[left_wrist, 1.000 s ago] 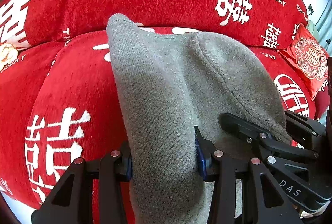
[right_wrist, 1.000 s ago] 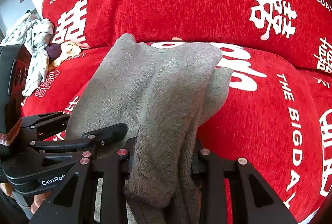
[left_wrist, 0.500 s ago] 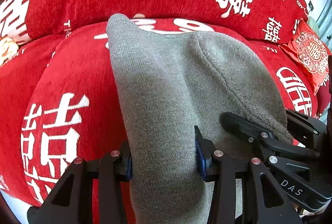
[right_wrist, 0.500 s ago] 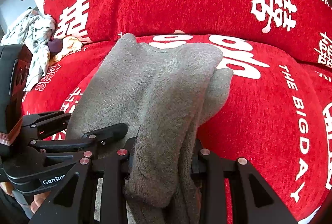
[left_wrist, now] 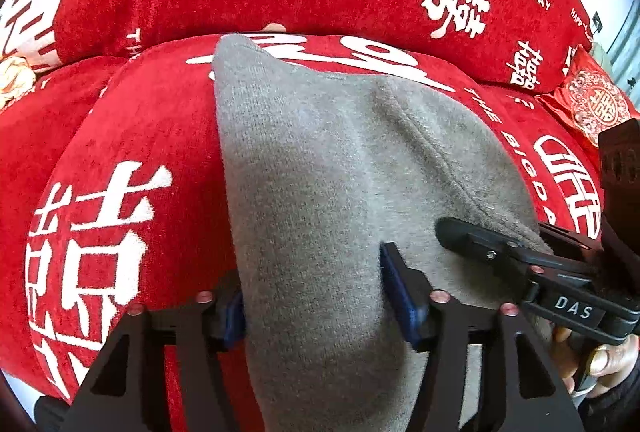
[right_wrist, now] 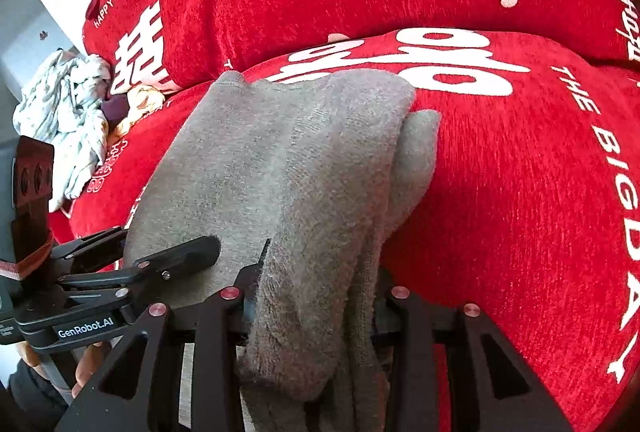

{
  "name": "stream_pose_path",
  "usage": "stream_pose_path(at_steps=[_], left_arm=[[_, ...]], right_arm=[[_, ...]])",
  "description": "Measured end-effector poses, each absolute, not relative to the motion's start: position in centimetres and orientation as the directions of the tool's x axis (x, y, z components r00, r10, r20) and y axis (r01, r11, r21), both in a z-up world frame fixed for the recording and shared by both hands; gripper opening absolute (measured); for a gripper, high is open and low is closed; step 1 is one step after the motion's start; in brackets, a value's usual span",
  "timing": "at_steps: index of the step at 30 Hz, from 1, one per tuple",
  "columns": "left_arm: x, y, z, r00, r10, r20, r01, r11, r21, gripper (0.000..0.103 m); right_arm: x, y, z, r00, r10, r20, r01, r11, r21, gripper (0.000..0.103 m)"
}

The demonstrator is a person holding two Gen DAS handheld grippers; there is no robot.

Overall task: Fold small clothes
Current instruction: 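Open both grippers to release the folded sweater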

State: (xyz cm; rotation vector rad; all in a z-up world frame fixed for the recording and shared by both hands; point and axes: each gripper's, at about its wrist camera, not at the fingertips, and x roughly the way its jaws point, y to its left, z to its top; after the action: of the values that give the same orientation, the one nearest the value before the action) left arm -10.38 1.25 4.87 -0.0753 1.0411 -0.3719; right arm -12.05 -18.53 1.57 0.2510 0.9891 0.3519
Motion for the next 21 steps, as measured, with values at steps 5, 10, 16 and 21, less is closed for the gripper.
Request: stream_pose_path(at_steps=[5,10,16,21], left_arm=[[-10.8,2.4,5.6,0.459,-0.319,-0.830,0.243,0.943,-0.228,0.073],[-12.7,4.8,7.3,0.510,-0.292,-0.809,0.195,0.955,-0.222,0.073],[-14.5,5.4,7.0,0.533,-0.247,-0.809,0.180,0.968,-0.177,0.073],[-14.4,6.2,5.4,0.520,-0.239,-0.820,0.157,0.970,-0.184,0.079]], right_arm=[[-12.5,-19.7,2.2,0.504,0.404,-0.764,-0.148,0.911,0.385,0.051],[-16.0,-19.5,5.8,0.597,0.344,-0.725,-0.212,0.939,0.271,0.051],[-20.1,-16.1,7.4,0.572,0.464,-0.676,-0.445,0.868,0.220,0.051],[-20.1,-15.6,3.8,0.530,0.410,-0.743,-0.427,0.885,0.184,0.050]])
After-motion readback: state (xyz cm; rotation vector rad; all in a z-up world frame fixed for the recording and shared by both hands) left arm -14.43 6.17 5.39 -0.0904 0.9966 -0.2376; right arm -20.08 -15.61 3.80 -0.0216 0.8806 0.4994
